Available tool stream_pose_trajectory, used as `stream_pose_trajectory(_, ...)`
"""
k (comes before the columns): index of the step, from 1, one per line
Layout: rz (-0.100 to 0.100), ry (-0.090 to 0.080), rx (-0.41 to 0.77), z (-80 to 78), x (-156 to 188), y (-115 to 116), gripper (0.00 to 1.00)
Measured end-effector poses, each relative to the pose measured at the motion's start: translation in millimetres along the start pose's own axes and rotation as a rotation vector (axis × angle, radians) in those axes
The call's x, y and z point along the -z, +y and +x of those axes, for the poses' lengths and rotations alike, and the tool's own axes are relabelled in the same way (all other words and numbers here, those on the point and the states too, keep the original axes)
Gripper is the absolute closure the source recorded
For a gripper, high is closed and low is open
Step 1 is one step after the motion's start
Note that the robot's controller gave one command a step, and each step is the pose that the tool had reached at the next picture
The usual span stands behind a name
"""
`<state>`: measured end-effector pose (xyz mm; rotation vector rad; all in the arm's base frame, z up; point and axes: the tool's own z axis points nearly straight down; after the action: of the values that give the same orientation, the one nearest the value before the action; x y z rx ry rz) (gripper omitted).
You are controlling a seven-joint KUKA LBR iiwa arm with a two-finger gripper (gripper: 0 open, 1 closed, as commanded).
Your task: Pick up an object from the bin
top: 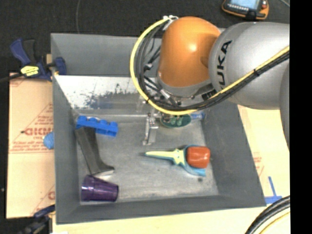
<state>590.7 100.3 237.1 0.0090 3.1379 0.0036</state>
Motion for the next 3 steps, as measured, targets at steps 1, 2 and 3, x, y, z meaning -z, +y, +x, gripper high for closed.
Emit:
stream_pose_trajectory(1, 0.000, 0.001, -0.001, 0.2, 0, 0, 0.00)
stream_pose_trajectory(2, 0.000, -0.003, -0.057, 12.6, -23, -48, 0.00)
stream_pose_trajectory(3, -0.002, -0.014, -0.209, -33.2, 25, -116, 0.00)
